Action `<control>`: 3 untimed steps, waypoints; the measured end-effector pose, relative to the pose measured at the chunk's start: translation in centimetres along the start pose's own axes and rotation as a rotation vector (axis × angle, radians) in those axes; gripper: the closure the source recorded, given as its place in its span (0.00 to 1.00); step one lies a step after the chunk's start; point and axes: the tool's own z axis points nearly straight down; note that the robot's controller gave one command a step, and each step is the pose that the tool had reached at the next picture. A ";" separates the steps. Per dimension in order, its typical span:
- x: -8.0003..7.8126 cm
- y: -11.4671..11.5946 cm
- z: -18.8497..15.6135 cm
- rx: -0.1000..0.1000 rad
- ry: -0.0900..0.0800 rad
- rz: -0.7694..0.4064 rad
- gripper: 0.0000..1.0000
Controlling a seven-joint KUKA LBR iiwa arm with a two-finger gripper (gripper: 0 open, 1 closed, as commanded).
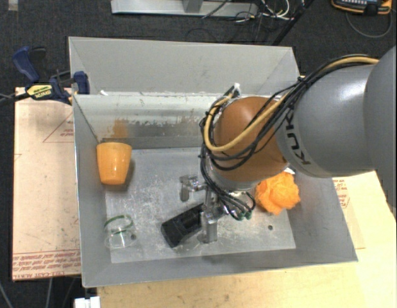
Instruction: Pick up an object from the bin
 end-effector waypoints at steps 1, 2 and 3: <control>0.2 5.3 0.3 -0.003 -0.001 -0.278 1.00; 0.2 5.3 0.3 -0.003 -0.001 -0.278 1.00; 0.5 3.0 -4.1 -0.005 0.003 -0.284 1.00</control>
Offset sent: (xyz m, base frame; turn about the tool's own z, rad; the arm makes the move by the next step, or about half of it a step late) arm 0.0000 0.0000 0.0000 0.0000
